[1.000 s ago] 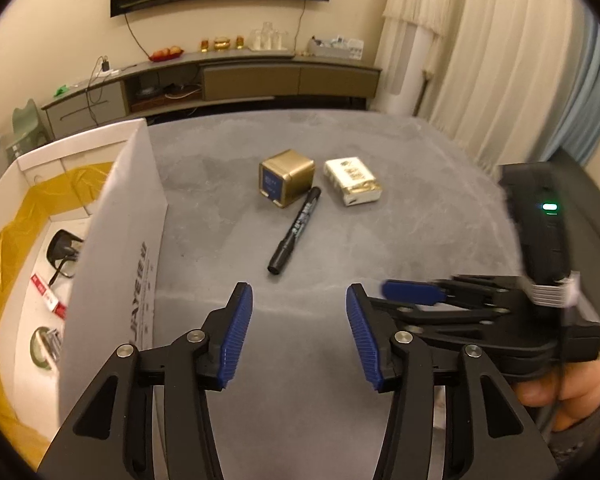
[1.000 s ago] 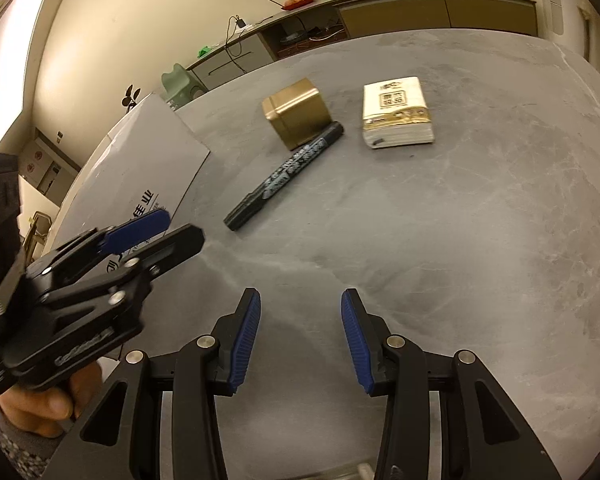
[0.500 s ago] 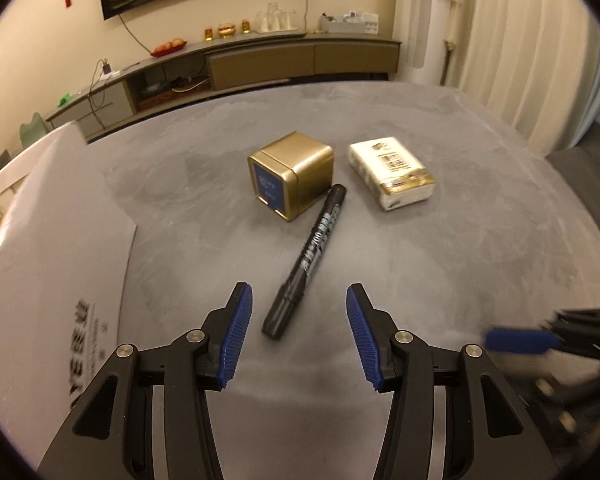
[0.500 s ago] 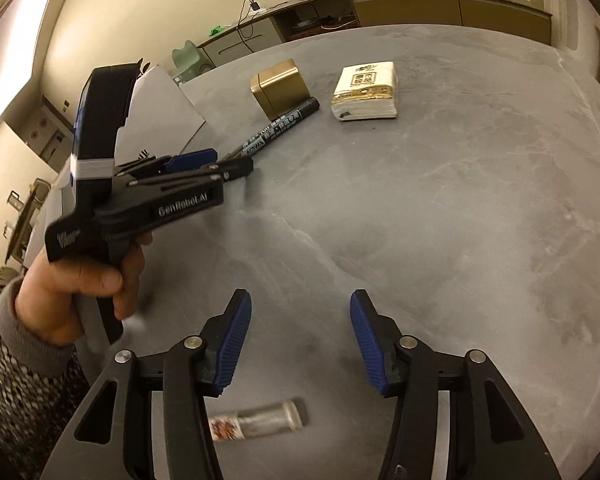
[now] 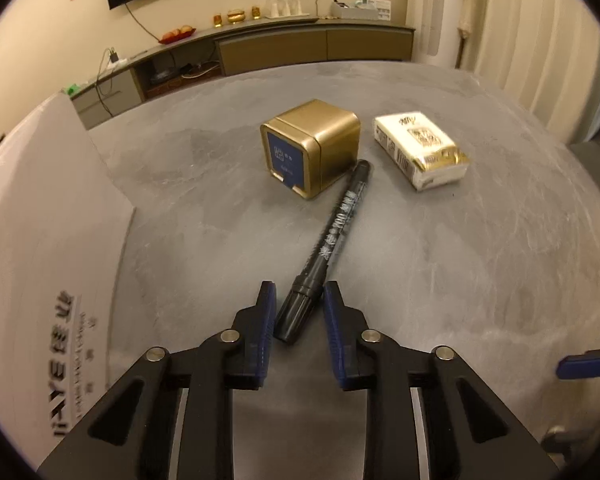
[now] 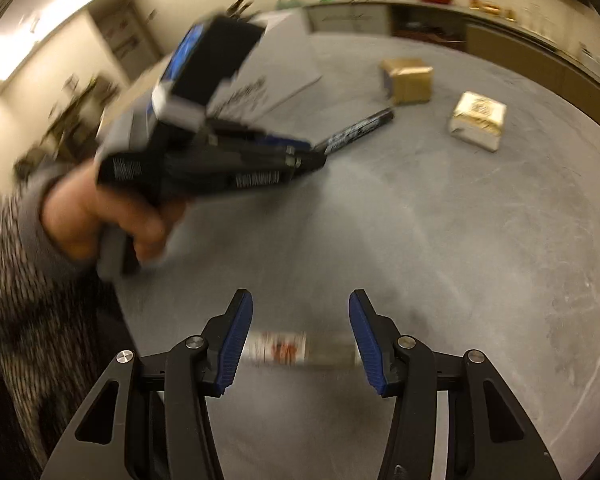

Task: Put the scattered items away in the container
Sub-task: 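Grasp the black marker with the left gripper while the right gripper grasps the clear tube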

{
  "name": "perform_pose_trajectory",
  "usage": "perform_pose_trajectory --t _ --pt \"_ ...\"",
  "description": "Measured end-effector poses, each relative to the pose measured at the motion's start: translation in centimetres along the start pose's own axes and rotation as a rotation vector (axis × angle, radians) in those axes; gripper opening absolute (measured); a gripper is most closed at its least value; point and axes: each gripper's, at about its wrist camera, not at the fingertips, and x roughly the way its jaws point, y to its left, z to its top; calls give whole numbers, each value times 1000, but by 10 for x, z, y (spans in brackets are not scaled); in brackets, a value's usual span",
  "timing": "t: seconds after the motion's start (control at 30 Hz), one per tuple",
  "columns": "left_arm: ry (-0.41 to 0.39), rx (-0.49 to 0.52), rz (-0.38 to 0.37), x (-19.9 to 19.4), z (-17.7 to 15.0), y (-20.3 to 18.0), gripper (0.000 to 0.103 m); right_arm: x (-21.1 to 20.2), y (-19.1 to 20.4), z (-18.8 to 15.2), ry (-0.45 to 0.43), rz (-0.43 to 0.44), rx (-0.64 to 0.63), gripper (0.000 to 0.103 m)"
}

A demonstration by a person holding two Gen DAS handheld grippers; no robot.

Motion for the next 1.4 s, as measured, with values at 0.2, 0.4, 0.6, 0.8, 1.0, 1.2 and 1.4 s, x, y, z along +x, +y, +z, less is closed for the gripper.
perform_pose_trajectory --t 0.2,0.4,0.6,0.8,1.0,1.2,1.4 --pt "55 -41 -70 -24 -26 -3 17 8 -2 1 11 44 -18 31" --pt "6 -100 -34 -27 -24 12 37 26 -25 17 -16 -69 75 29" --pt "4 -92 -81 -11 -16 9 37 -22 -31 17 -77 -91 141 30" --pt "5 -34 -73 -12 -17 -2 38 -3 18 -11 67 13 -59 30" --pt "-3 -48 -63 -9 -20 3 38 29 -5 1 66 -164 110 29" --pt "-1 -77 -86 -12 -25 11 25 27 -41 15 17 -226 322 31" --pt "3 -99 -106 -19 -35 18 17 25 7 16 13 -43 259 50"
